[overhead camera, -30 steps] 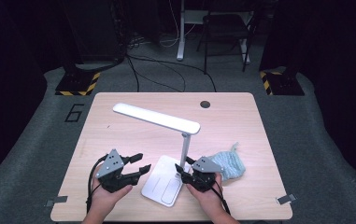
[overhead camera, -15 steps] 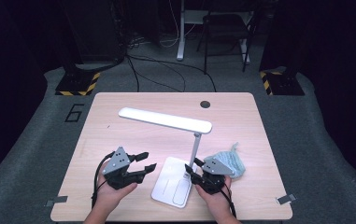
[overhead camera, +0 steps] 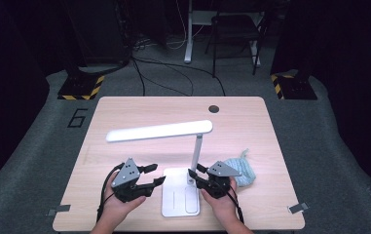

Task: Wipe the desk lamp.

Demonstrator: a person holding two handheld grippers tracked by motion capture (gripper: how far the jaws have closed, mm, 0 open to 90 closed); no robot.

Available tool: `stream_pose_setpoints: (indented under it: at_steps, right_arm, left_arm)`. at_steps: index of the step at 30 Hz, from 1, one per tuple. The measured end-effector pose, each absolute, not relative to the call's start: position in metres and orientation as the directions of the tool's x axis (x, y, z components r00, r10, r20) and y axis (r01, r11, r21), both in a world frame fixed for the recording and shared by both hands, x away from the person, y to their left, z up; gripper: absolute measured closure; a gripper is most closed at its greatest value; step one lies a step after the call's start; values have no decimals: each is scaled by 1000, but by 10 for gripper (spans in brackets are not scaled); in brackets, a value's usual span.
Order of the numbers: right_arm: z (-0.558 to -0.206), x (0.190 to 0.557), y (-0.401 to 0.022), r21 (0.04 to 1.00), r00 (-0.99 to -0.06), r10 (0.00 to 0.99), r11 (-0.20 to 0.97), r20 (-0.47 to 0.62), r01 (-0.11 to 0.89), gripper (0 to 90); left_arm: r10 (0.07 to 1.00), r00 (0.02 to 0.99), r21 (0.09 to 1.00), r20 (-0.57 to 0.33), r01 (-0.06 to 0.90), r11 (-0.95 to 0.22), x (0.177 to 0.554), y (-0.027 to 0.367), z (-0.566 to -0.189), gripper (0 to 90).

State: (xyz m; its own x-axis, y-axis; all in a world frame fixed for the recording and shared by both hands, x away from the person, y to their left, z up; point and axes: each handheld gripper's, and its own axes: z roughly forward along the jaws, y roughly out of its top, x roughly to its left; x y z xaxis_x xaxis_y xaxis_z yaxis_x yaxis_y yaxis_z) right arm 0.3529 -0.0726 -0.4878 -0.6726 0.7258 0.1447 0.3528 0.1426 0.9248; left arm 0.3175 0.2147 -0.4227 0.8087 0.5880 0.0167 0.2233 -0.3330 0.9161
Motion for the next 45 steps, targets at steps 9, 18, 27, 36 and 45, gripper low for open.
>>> stream_pose_setpoints:
  at_steps: [9, 18, 27, 36, 45]
  right_arm:
    - [-488, 353, -66, 932, -687, 718, 160, 117, 325, 548]
    - [-485, 344, -83, 934, -662, 741, 148, 113, 326, 467]
    - [-481, 334, -110, 939, -601, 797, 162, 56, 303, 407]
    - [-455, 339, -159, 938, -501, 863, 118, 66, 326, 368]
    - [-484, 344, -195, 902, -459, 886, 145, 64, 406, 317]
  left_arm:
    - [595, 804, 910, 14, 237, -340, 318, 213, -429, 475]
    - [557, 831, 910, -9, 238, -341, 331, 199, -434, 455]
    - [491, 871, 888, -21, 242, -391, 352, 180, -448, 409]
    - [464, 885, 890, -40, 243, -386, 358, 168, -452, 392]
    - [469, 883, 881, 11, 213, -421, 352, 174, -453, 333]
